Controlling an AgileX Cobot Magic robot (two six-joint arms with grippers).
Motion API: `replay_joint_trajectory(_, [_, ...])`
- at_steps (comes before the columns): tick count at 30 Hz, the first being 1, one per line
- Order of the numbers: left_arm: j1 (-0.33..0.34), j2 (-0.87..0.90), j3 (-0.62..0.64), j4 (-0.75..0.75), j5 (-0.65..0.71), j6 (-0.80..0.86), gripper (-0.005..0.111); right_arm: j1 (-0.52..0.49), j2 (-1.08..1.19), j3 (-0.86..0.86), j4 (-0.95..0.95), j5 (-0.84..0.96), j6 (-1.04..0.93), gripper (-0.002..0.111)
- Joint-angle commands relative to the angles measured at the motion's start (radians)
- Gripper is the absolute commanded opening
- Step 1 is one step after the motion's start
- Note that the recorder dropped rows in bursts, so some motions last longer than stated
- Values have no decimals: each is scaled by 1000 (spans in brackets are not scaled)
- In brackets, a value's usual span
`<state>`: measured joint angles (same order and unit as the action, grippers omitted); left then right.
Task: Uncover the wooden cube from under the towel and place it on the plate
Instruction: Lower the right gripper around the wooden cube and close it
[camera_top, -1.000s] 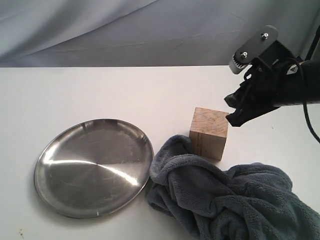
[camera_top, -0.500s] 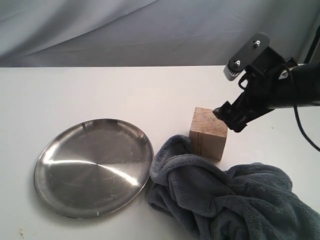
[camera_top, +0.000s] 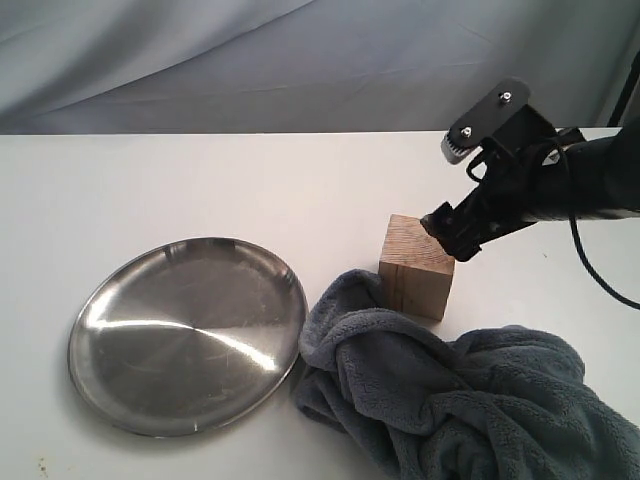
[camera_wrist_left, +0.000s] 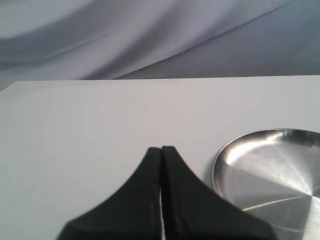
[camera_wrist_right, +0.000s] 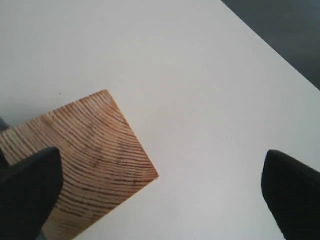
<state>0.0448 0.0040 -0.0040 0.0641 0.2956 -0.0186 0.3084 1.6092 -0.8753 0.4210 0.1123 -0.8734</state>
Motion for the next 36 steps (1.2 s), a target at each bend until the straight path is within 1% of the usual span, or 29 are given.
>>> replay_joint_trajectory(1, [2, -4, 4, -2, -11, -4, 0, -6, 3, 1, 155, -7, 30, 105])
replay_joint_trajectory(3, [2, -4, 4, -2, -11, -4, 0, -1, 3, 1, 131, -23, -34, 105])
replay_joint_trajectory(5, [2, -4, 4, -2, -11, -4, 0, -1, 3, -6, 94, -1, -78, 105])
replay_joint_trajectory(8, [2, -4, 4, -2, -11, -4, 0, -29, 3, -70, 50, 119, -97, 105])
replay_joint_trajectory(11, [2, -4, 4, -2, -11, -4, 0, -65, 3, -174, 34, 282, -122, 105])
replay_joint_trajectory(14, [2, -4, 4, -2, -11, -4, 0, -106, 15, -300, 43, 502, -185, 105])
replay_joint_trajectory(18, [2, -4, 4, -2, -11, -4, 0, -131, 76, -450, 40, 810, -250, 105])
replay_joint_trajectory(20, [2, -4, 4, -2, -11, -4, 0, -131, 122, -487, 36, 894, -252, 105])
replay_joint_trajectory(26, [2, -4, 4, -2, -11, -4, 0, -131, 227, -495, 59, 862, -234, 105])
replay_joint_trajectory(36, [2, -4, 4, -2, -11, -4, 0, -129, 245, -495, 113, 855, -221, 105])
